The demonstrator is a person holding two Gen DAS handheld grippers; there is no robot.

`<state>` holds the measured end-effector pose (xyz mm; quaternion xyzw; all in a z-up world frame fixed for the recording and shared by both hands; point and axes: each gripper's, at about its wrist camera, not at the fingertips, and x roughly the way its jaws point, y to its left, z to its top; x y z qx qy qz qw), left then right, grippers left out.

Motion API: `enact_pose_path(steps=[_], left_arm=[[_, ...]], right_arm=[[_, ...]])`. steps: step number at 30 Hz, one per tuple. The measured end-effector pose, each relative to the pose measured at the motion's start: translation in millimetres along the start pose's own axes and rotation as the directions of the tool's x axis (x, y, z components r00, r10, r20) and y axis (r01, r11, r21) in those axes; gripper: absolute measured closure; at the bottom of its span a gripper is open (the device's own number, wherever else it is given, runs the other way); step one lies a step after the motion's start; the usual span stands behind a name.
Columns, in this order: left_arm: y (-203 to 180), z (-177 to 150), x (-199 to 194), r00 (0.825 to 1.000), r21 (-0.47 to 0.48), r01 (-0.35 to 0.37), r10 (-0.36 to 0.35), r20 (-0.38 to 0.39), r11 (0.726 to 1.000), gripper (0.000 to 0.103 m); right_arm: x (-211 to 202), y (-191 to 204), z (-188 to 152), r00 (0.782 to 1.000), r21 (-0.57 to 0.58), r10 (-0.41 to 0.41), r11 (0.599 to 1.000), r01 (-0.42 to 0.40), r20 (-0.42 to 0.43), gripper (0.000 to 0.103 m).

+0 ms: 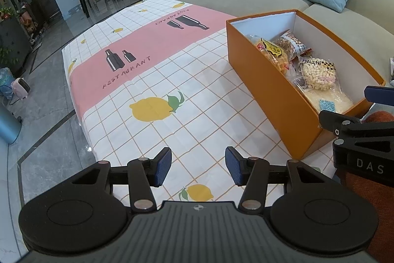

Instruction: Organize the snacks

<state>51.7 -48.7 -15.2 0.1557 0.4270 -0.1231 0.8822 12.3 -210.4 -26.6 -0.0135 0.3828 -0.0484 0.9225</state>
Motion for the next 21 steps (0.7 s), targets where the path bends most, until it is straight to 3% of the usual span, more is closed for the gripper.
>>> enact_pose_path(steps=[21], left_arm=[[0.6,0.7,-0.7,1.000,-0.032,0.001,-0.001,-0.012,0.999,0.044]], right_arm=[[2.5,1.9,-1.2,1.000,-0.015,0.004,1.000,-0.004,-0.010,0.029]])
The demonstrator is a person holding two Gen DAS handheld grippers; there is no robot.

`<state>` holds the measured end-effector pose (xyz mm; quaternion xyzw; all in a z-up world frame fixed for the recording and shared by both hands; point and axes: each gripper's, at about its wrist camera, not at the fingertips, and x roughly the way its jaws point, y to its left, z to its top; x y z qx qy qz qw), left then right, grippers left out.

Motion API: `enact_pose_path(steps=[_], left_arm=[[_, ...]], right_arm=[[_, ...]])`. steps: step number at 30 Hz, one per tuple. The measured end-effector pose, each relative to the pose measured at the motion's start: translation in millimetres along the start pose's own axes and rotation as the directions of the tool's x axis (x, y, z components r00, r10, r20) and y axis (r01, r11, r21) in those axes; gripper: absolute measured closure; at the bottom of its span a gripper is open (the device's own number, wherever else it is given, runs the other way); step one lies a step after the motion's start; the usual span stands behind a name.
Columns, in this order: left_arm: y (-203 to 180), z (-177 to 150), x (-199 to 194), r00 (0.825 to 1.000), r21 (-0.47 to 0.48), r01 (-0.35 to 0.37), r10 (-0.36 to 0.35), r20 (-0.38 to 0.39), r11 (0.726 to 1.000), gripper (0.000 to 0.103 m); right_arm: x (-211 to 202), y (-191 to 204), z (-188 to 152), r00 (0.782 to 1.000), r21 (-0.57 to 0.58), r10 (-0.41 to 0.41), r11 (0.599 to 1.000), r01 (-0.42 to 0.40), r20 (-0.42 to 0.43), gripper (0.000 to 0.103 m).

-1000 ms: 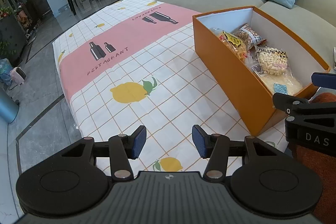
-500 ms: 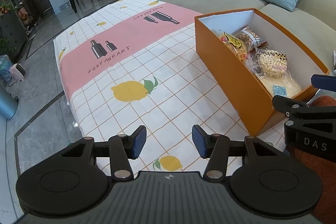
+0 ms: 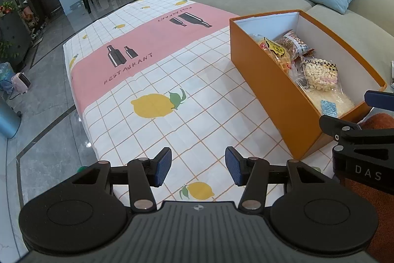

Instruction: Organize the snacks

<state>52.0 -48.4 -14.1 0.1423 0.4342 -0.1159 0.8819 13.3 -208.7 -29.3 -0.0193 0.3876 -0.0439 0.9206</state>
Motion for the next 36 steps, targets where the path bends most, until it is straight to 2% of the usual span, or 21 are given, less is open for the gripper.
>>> enact_pose_path(steps=[36], left_arm=[[-2.6,-0.4,-2.8,1.000,-0.016,0.007,-0.007,0.000,1.000,0.043]], right_arm=[[2.3,-4.4,-3.0,1.000,0.006,0.010,1.000,-0.010,-0.014,0.029]])
